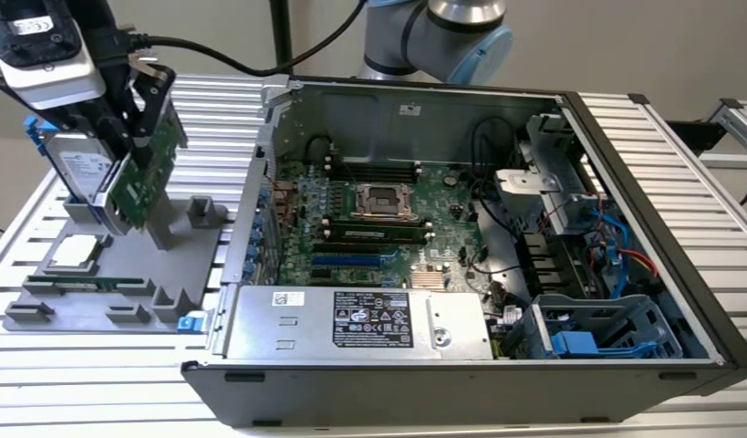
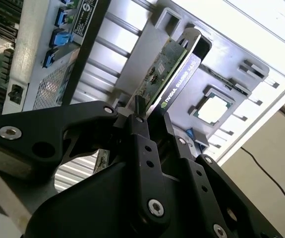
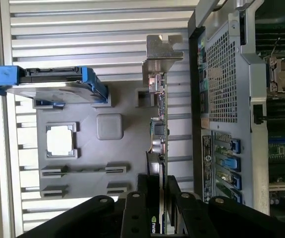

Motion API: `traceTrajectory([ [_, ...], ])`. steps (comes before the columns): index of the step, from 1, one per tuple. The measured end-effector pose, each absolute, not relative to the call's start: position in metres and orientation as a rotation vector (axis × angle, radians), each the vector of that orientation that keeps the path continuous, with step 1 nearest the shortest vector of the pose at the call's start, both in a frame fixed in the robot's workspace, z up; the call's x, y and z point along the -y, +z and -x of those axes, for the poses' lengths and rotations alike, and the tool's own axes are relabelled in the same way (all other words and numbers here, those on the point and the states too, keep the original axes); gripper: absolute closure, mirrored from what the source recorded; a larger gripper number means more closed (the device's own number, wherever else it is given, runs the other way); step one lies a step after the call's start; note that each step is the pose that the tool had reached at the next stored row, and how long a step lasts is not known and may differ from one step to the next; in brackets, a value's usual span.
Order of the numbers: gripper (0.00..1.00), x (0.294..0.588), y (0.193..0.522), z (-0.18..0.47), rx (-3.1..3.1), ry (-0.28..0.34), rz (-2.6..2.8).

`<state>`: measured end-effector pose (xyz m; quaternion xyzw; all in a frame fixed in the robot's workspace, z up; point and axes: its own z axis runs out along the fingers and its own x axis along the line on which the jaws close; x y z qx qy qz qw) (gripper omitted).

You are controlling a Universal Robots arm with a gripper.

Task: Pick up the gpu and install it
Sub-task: 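Pick up the gpu and move the gpu toward the slot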

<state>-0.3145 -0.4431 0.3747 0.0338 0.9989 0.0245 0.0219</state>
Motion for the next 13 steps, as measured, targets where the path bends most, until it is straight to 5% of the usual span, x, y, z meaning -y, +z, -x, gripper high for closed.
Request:
traceTrajectory([
  [13,1.0,0.443,0.39,0.315,-3.095,0.076,-0.105],
])
